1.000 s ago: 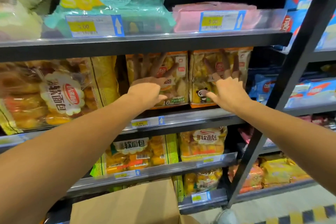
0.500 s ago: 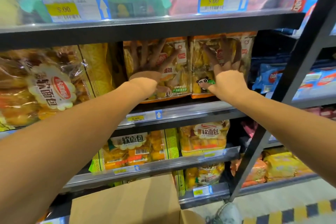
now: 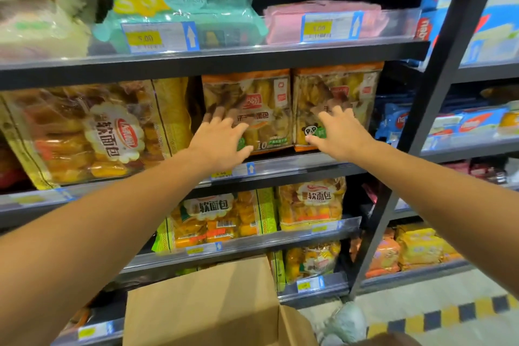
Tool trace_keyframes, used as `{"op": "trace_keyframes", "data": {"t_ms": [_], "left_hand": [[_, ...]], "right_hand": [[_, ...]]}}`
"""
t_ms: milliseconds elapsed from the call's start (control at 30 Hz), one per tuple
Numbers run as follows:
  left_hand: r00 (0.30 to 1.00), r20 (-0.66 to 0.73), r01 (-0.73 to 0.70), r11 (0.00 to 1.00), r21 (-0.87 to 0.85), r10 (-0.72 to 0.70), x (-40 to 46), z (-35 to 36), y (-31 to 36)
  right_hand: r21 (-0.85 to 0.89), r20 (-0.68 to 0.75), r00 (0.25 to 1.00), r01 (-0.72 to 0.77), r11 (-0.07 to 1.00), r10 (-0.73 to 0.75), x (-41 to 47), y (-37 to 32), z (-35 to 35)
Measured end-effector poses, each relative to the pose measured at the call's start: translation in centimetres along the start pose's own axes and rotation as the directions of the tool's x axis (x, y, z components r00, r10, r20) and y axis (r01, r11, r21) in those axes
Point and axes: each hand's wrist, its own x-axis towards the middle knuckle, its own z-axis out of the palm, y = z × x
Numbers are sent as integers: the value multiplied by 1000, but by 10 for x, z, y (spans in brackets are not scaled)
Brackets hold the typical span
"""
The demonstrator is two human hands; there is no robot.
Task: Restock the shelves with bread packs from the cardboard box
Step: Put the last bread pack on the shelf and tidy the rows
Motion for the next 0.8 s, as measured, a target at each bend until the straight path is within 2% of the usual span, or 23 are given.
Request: {"op": "trace_keyframes", "data": {"t_ms": [67, 167, 267, 333, 367, 433, 500, 567, 633, 700, 800], "left_hand": [[997, 70, 47, 995, -91, -41, 6, -5, -3], [989, 119, 112, 964, -241, -86, 15, -22, -4], [996, 76, 60, 982, -179, -47, 7, -24, -2], [1000, -17, 12, 989, -145, -15, -7, -14, -4], [994, -106, -43, 989, -140, 28, -16, -8, -4], [940, -304, -212, 964, -161, 155, -37, 4, 0], [881, -397, -357, 913, -197, 259, -62, 19, 8], [875, -362, -411, 888, -203, 322, -85, 41, 19], [891, -281, -419, 885, -204, 357, -104, 68, 28], [925, -169, -369, 907, -201, 339, -117, 97, 32], [968, 16, -248, 961, -124, 252, -127, 135, 27]], "right_hand": [[44, 45, 998, -35, 998, 33, 8, -1, -5], [77, 27, 999, -47, 996, 45, 12, -2, -11], [84, -90, 996, 12, 996, -4, 0, 1, -7], [170, -229, 971, 117, 979, -76, -18, 1, -1], [242, -277, 955, 176, 954, -106, -30, 0, 3], [322, -350, 915, 320, 891, -203, -57, -3, 13], [290, -363, 871, 443, 848, -330, -85, -6, 30], [223, -322, 831, 532, 817, -453, -109, -7, 53], [219, -233, 827, 557, 801, -511, -126, -6, 81], [269, -130, 863, 504, 821, -488, -134, -3, 112], [317, 13, 929, 348, 882, -371, -134, 5, 145]]}}
